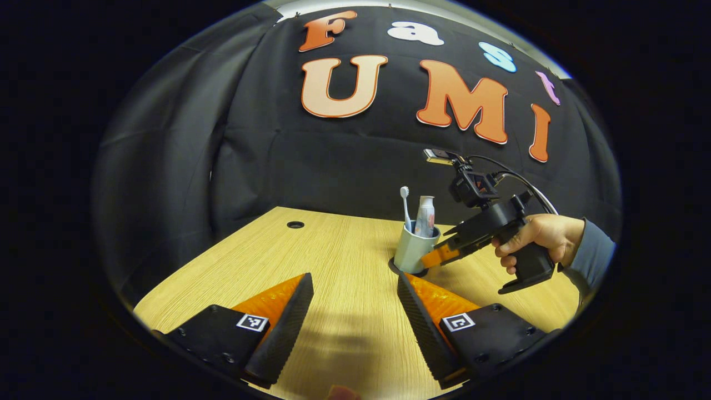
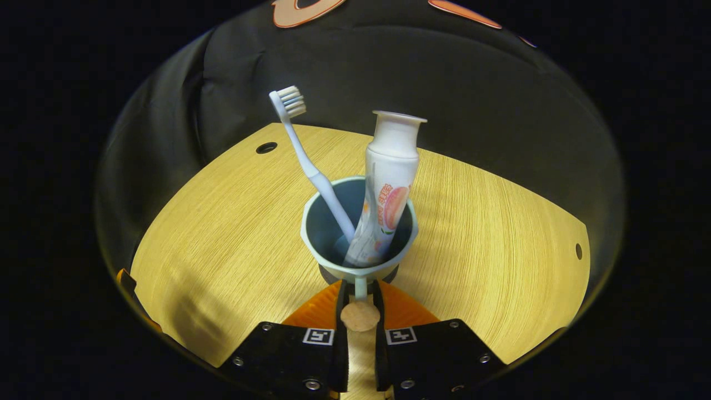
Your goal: Put the toothbrush and toothpaste on the desktop into the cup, then pick up the cup and place it on the coaster on the desktop.
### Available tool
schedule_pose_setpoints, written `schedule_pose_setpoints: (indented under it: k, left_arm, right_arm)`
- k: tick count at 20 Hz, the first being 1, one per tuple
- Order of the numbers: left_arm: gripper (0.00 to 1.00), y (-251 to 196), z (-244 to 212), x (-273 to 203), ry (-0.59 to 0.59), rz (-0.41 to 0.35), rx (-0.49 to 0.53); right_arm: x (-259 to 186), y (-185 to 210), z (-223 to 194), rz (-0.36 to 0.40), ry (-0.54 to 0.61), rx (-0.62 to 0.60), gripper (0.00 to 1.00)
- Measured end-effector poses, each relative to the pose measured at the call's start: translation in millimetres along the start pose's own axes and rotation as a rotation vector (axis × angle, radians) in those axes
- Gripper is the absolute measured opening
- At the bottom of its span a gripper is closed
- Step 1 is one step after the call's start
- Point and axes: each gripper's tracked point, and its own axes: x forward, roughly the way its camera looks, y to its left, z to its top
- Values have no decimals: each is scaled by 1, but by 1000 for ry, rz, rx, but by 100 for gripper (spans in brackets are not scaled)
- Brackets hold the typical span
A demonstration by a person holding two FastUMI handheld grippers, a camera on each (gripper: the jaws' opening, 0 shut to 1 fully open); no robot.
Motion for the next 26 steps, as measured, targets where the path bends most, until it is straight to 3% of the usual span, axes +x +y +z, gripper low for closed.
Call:
schedule_pose_setpoints:
  k: [4, 5, 6, 9, 11, 13, 17, 26]
  left_arm:
    - [98, -1, 1, -2, -2, 0, 0]
    - [98, -2, 1, -2, -4, -2, 0]
    - [98, -2, 1, -3, -4, -1, 0]
    - [98, -6, 2, -3, -8, -6, 0]
    - [98, -8, 4, -3, -10, -6, 0]
    - [98, -10, 5, -1, -11, -11, -4]
    - [98, -16, 4, 0, -7, -18, 2]
    - [98, -43, 10, 4, -24, -53, 19]
  right_arm:
    - [-3, -6, 4, -18, -28, -8, 28]
    - [-5, -5, 1, -16, -22, -8, 36]
    - [-6, -6, 0, -14, -17, -15, 32]
    - [-13, -3, 0, 4, -40, -29, 42]
    - [-18, 2, 2, 27, -59, -20, 54]
    - [-25, 0, 6, 30, -91, -12, 76]
    - [-39, -10, 11, 13, -162, -11, 93]
    - [-81, -31, 13, 15, -322, 2, 95]
